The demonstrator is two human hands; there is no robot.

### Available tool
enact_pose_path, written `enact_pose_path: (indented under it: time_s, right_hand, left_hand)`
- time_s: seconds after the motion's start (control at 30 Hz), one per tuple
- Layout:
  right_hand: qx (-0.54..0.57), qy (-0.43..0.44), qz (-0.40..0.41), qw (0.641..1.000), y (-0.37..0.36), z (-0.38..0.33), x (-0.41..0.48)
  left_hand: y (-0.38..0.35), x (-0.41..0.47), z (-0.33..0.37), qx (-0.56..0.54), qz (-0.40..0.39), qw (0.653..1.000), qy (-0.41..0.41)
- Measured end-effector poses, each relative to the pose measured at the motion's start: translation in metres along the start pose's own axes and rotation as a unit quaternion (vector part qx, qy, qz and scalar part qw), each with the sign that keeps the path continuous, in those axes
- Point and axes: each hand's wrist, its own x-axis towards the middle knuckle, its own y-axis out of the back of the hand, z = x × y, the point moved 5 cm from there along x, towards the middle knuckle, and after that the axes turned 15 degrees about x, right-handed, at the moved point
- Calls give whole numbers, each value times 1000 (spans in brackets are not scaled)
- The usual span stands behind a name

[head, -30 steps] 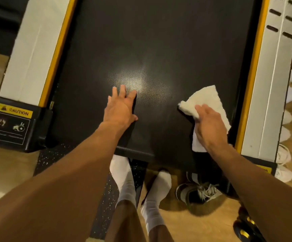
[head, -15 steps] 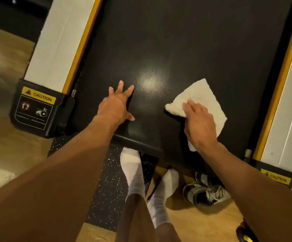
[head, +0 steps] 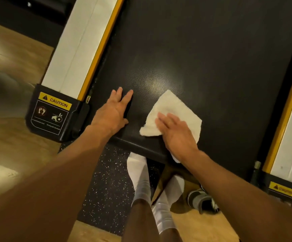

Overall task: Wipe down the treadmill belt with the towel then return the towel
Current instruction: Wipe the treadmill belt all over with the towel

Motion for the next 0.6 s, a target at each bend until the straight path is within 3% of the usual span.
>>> enact_pose_path:
  time_s: [0.07, 0.17, 0.3, 0.4, 0.47, 0.6]
  right_hand:
    - [-4, 3, -32, 999, -7, -7, 1]
    - [36, -58, 26, 997, 9, 2, 18]
    - [68, -119, 110, 984, 24, -4, 41]
    - [124, -57, 65, 989, 9, -42, 42]
    - [93, 27, 7, 995, -3, -63, 41]
    - [89, 9, 82, 993, 19, -53, 79]
  left_hand:
    - [11, 1, -23, 69, 53, 996, 25]
    - [14, 3, -61, 147, 68, 986, 37]
    - [0, 0, -95, 68, 25, 994, 82]
    - [-2, -1, -102, 7, 35, 997, 70]
    - [-1, -2, -106, -7, 39, 997, 68]
    - [-2, -3, -106, -24, 43, 996, 75]
